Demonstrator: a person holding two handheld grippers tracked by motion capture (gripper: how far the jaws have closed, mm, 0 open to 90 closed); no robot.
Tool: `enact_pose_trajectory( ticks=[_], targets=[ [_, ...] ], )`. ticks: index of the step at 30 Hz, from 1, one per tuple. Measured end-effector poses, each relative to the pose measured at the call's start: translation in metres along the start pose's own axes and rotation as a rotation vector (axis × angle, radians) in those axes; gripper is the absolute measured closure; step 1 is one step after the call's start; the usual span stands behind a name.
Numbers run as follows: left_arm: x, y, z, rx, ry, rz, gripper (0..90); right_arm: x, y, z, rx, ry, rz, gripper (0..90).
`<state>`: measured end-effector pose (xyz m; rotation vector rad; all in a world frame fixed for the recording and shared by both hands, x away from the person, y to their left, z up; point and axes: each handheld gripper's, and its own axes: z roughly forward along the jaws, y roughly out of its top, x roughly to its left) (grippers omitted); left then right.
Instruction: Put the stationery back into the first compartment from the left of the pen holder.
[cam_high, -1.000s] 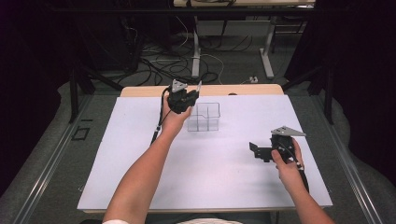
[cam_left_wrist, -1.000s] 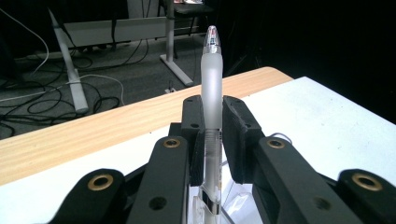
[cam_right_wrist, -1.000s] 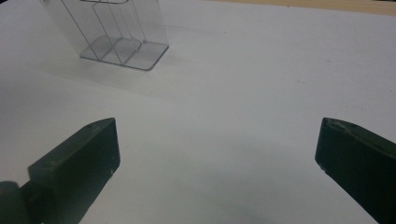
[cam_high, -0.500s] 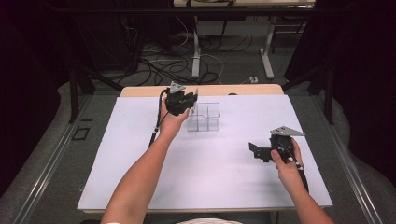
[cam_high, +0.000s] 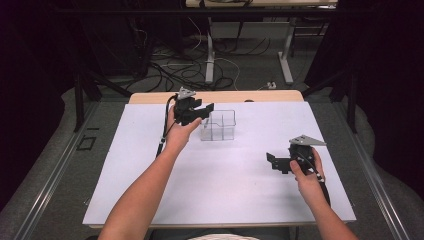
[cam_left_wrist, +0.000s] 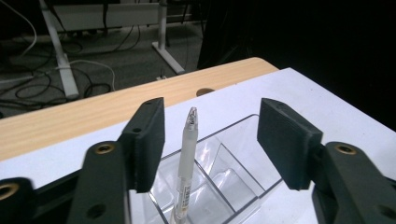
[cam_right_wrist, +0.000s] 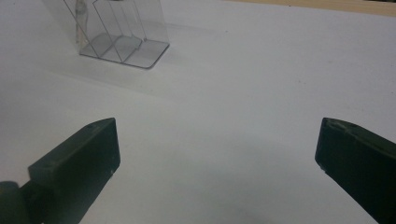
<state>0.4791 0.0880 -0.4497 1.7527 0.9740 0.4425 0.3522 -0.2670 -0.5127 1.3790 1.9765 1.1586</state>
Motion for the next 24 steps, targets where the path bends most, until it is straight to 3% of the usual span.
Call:
enact_pose_trajectory(
  ticks=[4, 7, 14, 21, 24],
  targets=[
    [-0.002, 0.0, -0.011, 0.013, -0.008, 0.026, 29.0, 0.001, 0.0, -0.001, 0.001, -0.005, 0.007, 0.0],
    [-0.004, -0.001, -0.022, 0.016, -0.017, 0.039, 27.5, 0.0, 0.0, 0.0, 0.001, -0.004, 0.002, 0.0],
    [0.002, -0.014, -0.052, 0.034, -0.034, 0.001, 21.2, 0.001, 0.001, -0.001, 0.004, -0.009, 0.012, 0.0],
    [0.018, -0.036, -0.084, 0.038, 0.004, -0.025, 13.4, -0.002, 0.0, 0.001, 0.003, -0.006, 0.013, 0.0],
    [0.024, -0.044, -0.093, 0.043, 0.021, -0.031, 3.4, -0.001, 0.001, 0.001, 0.006, -0.009, 0.015, 0.0]
  ],
)
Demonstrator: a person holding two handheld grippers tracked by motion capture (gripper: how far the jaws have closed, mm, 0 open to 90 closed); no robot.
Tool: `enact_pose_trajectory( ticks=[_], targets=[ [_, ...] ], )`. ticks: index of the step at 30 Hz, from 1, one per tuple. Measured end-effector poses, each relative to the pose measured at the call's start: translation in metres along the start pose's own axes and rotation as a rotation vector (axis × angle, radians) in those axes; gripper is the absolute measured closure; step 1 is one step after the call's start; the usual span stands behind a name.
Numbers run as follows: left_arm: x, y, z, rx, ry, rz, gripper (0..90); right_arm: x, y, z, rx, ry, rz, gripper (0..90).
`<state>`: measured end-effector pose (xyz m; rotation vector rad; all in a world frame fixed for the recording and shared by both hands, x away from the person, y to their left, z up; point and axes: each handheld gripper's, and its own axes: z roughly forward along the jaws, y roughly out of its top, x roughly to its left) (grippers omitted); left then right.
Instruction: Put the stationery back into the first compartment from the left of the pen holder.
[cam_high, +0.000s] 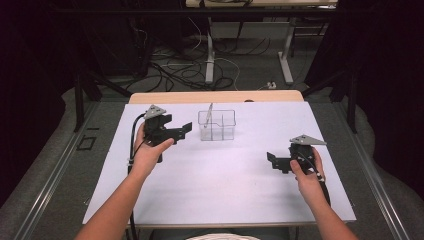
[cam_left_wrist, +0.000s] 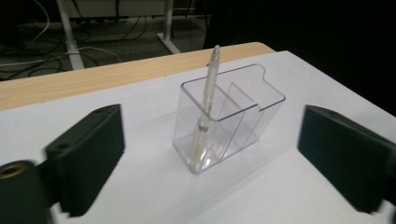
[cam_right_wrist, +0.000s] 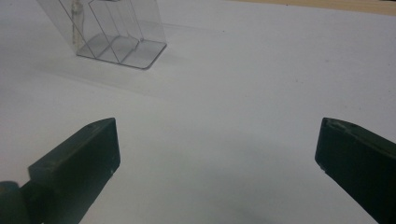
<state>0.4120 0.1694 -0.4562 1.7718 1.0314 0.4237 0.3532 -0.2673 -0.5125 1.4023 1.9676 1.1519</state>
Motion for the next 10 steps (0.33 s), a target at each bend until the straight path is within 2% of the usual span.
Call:
enact_pose_trajectory(
  ticks=[1, 5, 10],
  targets=[
    [0.002, -0.003, -0.003, 0.001, 0.009, -0.001, 0.5, 0.0, 0.0, 0.001, -0.004, 0.005, -0.003, 0.0],
    [0.007, -0.015, -0.012, 0.006, 0.038, -0.014, 0.0, 0.0, 0.0, 0.001, -0.001, 0.007, 0.001, 0.0],
    [0.011, -0.026, -0.023, 0.004, 0.055, -0.027, 0.0, -0.003, 0.0, 0.0, -0.005, 0.004, 0.008, 0.0]
  ],
)
